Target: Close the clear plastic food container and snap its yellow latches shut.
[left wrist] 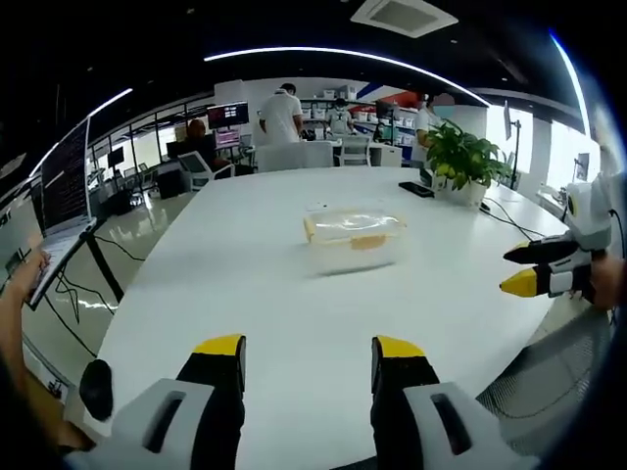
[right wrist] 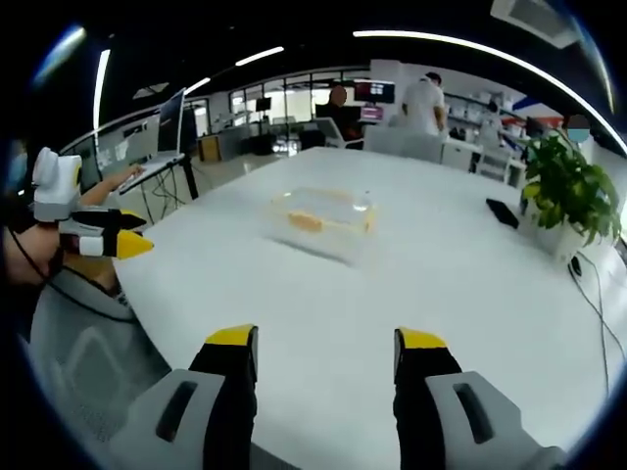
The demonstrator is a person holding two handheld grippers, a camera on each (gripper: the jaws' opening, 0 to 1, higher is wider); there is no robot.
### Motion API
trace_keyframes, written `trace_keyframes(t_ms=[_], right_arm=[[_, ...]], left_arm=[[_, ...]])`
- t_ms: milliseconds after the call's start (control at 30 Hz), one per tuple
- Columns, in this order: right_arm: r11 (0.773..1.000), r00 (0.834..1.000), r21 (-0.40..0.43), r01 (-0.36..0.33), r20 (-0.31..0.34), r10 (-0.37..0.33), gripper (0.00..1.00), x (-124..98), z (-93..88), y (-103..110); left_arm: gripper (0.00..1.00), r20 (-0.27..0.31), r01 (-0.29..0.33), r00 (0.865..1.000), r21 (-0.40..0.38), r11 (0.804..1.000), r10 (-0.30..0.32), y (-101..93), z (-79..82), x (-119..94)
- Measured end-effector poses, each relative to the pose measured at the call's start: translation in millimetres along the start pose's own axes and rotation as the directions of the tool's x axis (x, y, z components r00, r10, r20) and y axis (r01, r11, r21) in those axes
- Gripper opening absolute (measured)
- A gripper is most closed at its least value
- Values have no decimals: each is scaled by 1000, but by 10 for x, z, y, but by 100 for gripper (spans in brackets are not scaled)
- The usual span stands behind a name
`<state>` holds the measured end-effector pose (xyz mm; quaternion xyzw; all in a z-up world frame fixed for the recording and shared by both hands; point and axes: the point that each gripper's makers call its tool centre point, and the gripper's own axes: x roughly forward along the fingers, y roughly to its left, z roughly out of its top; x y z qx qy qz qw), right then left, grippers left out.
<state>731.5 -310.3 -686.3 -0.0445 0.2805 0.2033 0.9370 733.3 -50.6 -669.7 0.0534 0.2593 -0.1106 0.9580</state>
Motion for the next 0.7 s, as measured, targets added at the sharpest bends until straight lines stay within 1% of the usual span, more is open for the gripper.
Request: trace_keyframes(t_ms=[67, 133, 200, 267, 367, 467, 600, 700], right_arm=[[1000, 1000, -18, 9, 22, -9, 54, -14, 41, -2], [999, 999, -29, 20, 26, -19, 54, -17, 36, -10], [999, 999, -35, 21, 25, -20, 54, -6, 35, -15], [999, 999, -48, 17, 40, -15, 54, -11, 72, 2], [998, 999, -65, 16, 50, -12, 54, -12, 98, 18], [998, 999, -59, 12, 48, -9, 54, -1, 95, 6], [999, 998, -32, 9, 59, -7, 55, -3, 106, -18], [1000, 999, -26, 12, 52, -11, 55, 2, 89, -28]], left_arm=[[46, 15, 7, 1000, 14, 1000, -7, -16, 24, -5], [46, 17, 8, 1000, 21, 1000, -8, -22, 19, 10], [47, 14, 13, 1000, 48, 999, -13, -49, 11, 12], [47, 17, 23, 1000, 62, 998, -24, -80, 18, 11], [47, 17, 21, 1000, 59, 998, -22, -64, 28, 22], [48, 16, 15, 1000, 47, 999, -16, -46, 28, 26], [48, 14, 19, 1000, 51, 999, -20, -63, 24, 29], [48, 12, 18, 1000, 50, 999, -19, -61, 22, 36]])
